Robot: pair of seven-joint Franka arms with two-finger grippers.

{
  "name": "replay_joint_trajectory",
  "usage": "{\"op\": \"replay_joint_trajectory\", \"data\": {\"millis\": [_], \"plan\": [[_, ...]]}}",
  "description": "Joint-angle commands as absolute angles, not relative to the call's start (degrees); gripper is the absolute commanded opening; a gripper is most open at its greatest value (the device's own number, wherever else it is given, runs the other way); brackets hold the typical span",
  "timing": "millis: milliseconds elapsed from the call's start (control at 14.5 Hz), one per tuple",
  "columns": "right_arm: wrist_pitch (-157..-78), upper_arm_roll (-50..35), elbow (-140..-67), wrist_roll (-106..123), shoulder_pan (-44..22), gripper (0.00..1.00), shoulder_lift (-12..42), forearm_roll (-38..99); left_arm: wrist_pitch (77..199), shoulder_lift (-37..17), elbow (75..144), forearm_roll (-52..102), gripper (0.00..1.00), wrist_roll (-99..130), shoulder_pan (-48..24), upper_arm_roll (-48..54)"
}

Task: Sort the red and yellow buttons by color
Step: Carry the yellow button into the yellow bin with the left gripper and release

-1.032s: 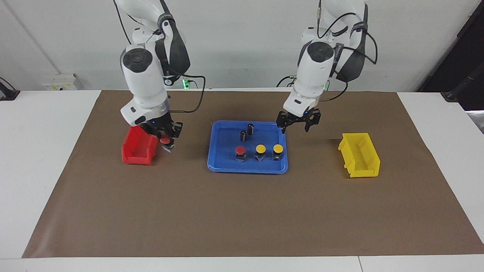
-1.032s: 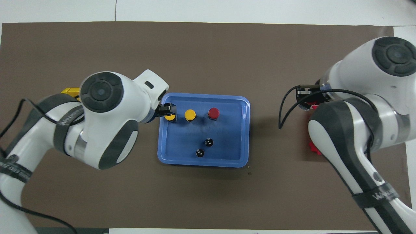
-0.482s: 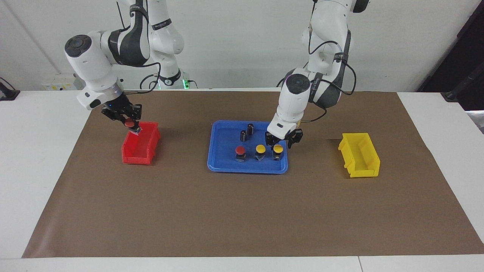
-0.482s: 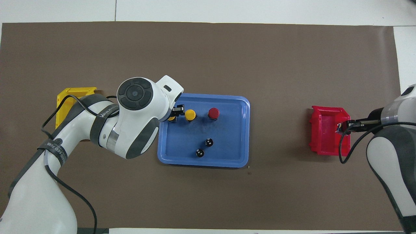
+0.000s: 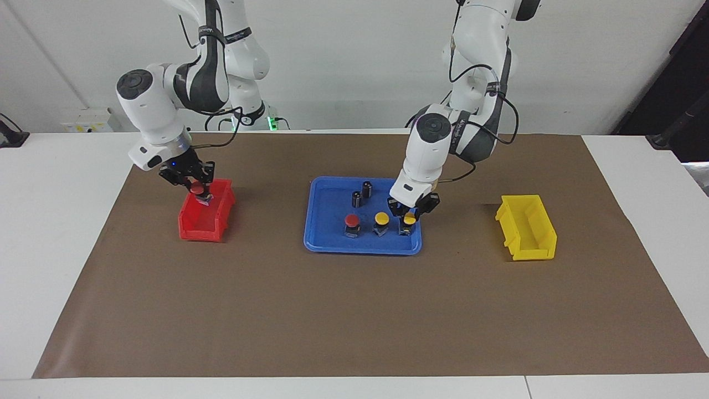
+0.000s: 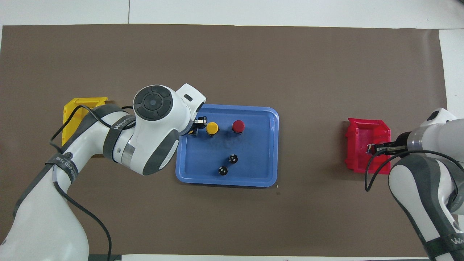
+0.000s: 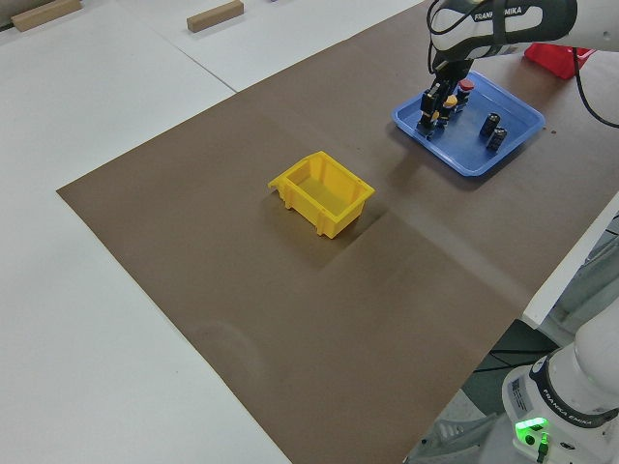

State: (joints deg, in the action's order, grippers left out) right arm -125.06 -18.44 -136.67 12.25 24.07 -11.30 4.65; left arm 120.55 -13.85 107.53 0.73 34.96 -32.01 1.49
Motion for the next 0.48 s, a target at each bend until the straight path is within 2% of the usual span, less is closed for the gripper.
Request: {"op": "replay_joint_trajectory", "data": {"millis": [0, 138, 413], "plan": [[-127.7, -18.6, -140.0, 14.4, 24.3, 0.16, -12.1, 6.7, 107.4, -10.5, 100.5, 1.8, 0.02, 34.7, -31.2, 0.6], [-130.8, -18.6, -142.1, 15.3, 24.1, 0.16, -12.1, 7.5, 101.7, -8.0, 100.7, 1.8, 0.01, 28.7, -28.0, 0.3], [-133.1, -18.6, -143.6, 16.6, 23.6, 0.17, -11.8, 7.6, 98.3, -8.0, 100.5, -4.2, 0.01, 24.8, -18.6, -0.1]]}}
